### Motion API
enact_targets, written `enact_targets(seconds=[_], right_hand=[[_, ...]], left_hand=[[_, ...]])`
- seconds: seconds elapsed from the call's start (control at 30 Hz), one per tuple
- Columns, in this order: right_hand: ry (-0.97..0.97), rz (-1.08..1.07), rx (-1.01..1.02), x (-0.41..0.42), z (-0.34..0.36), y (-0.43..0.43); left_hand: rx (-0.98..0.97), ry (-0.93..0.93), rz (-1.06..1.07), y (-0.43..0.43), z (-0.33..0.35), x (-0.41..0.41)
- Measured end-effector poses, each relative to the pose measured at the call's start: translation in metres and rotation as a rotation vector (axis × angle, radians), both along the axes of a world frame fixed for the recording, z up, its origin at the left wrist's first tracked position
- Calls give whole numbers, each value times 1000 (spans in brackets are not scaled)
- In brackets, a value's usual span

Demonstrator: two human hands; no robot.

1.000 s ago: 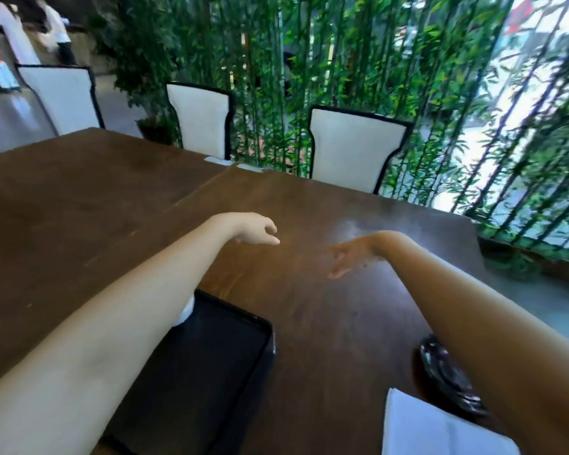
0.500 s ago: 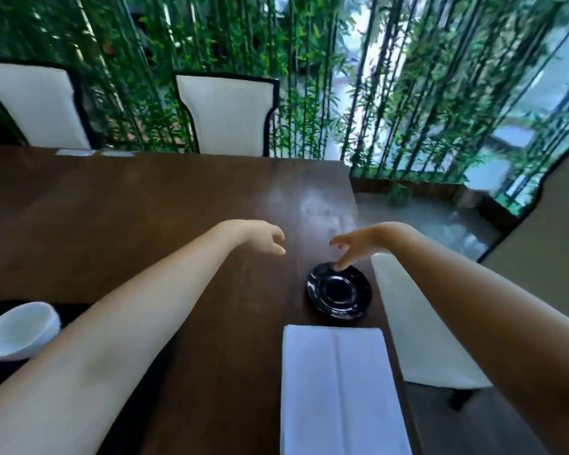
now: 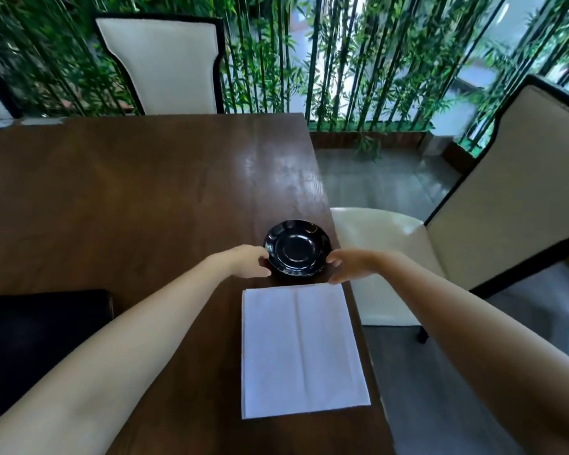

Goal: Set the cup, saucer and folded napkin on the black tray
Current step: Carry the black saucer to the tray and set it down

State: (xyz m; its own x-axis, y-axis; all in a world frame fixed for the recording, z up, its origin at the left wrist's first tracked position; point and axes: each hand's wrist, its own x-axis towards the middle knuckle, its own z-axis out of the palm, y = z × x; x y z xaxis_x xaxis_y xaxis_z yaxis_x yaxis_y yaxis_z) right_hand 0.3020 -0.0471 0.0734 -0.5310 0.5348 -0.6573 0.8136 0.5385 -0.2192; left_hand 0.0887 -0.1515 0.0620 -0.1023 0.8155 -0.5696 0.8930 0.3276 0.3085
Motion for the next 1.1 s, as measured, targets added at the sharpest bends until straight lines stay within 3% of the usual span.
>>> enact_targets(seconds=[0.53,1.1], right_hand=[[426,-312,128,-18,-63,31],[450,-396,125,-38,-72,48]], left_hand=[[215,-267,536,42,-48,2],[292,-480,717,59,-65,2]])
